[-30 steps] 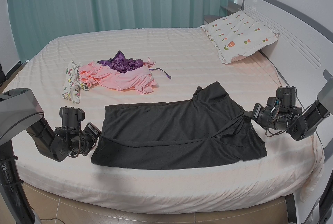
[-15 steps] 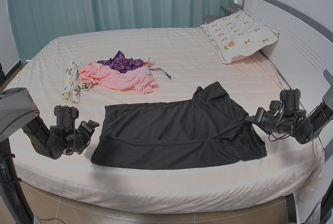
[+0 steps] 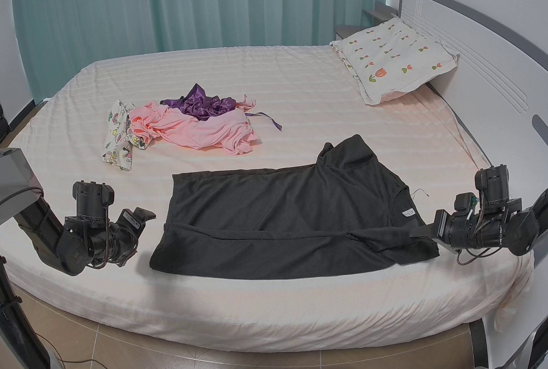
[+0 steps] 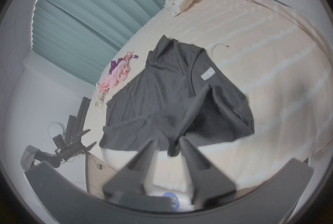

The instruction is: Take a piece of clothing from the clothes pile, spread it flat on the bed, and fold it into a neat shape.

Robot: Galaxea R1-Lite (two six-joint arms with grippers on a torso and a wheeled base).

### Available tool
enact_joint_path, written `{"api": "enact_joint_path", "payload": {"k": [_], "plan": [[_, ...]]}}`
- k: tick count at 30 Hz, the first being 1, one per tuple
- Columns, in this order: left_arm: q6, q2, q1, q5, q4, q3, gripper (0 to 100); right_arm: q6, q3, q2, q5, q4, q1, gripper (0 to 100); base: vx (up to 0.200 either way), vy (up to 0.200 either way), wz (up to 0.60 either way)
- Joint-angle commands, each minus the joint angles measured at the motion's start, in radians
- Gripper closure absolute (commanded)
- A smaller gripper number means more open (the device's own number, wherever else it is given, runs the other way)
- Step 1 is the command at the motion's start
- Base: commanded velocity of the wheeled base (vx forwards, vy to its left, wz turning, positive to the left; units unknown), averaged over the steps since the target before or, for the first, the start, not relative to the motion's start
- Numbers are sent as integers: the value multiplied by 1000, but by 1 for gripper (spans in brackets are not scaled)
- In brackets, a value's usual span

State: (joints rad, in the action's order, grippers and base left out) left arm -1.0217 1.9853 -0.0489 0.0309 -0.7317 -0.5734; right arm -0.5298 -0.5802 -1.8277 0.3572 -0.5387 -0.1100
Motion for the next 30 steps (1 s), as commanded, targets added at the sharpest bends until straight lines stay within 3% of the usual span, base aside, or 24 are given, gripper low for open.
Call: {"api": "enact_joint_path", "payload": {"k": [1,16,19,23,30], "plan": [[-1,-39,-3,6,0,43,0,34,60,1,2,11,-4,0,0,0,0],[-17,-45,-46,11,0,96,0,27,43,-19,-44,-1,9,0,0,0,0],[-15,-53,-46,29,0,102,0,-18,51,-22,-44,-40,16,0,0,0,0],[-21,-63,-40,60,0,106,0,-102,89,-32,-38,-95,16,0,200,0,0],[-31,-103,-39,63,2,116,0,-101,118,-81,-83,-225,16,0,200,0,0]]}}
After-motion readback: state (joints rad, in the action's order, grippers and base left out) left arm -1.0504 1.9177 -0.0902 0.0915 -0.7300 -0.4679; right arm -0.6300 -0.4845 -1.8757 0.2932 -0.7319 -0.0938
